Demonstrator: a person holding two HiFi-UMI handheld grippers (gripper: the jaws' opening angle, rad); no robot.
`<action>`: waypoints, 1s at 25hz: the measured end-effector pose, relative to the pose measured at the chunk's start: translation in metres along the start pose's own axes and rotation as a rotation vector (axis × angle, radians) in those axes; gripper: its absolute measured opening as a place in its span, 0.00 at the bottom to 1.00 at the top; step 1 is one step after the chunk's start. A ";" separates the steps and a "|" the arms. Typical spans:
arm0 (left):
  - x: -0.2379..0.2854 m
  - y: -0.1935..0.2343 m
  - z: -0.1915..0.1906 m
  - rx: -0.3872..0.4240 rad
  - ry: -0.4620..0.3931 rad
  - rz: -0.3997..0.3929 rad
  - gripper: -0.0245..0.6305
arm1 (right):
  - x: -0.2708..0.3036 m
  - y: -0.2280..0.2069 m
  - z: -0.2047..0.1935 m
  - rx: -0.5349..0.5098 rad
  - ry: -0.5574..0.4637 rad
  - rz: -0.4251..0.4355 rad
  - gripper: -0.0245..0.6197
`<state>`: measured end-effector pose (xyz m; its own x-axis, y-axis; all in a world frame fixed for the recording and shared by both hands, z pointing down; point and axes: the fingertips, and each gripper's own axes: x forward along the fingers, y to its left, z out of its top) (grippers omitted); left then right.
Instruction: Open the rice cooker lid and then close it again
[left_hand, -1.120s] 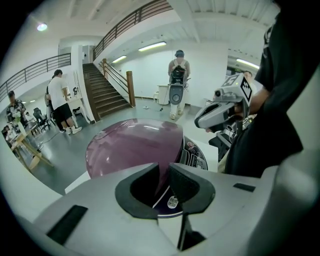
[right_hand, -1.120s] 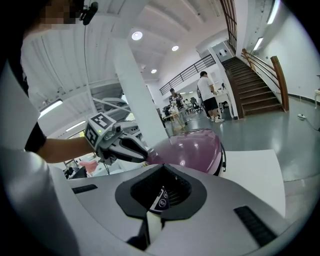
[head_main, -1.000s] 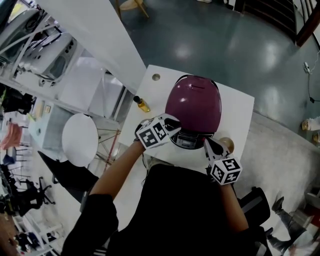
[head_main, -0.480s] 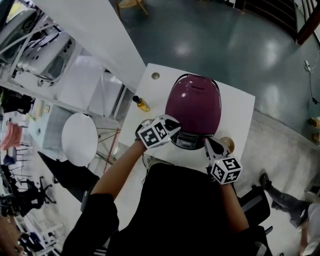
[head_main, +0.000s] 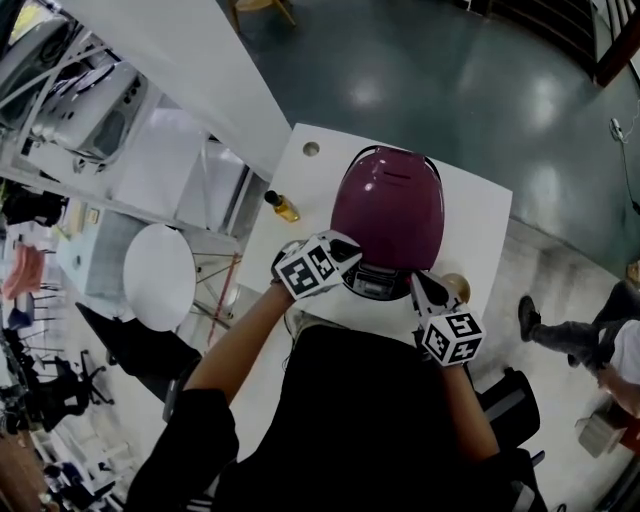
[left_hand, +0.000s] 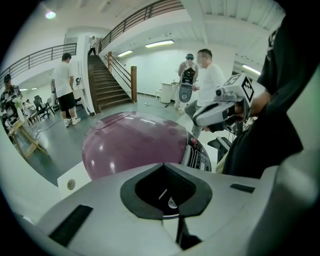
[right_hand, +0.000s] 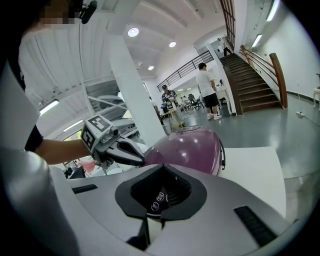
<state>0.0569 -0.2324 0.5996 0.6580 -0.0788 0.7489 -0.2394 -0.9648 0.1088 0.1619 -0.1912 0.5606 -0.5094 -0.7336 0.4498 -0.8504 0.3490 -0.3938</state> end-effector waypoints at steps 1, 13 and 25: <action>-0.001 0.001 -0.001 0.001 0.002 0.000 0.04 | 0.002 0.001 0.000 -0.003 0.001 0.000 0.04; 0.001 -0.001 -0.004 0.021 0.029 0.003 0.04 | 0.003 0.001 -0.002 -0.012 0.005 -0.008 0.04; 0.003 0.000 -0.008 -0.029 0.036 0.007 0.04 | 0.003 0.003 -0.007 -0.007 0.003 -0.007 0.04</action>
<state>0.0536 -0.2313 0.6069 0.6304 -0.0760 0.7725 -0.2645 -0.9567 0.1217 0.1569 -0.1883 0.5660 -0.5040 -0.7344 0.4547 -0.8547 0.3479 -0.3854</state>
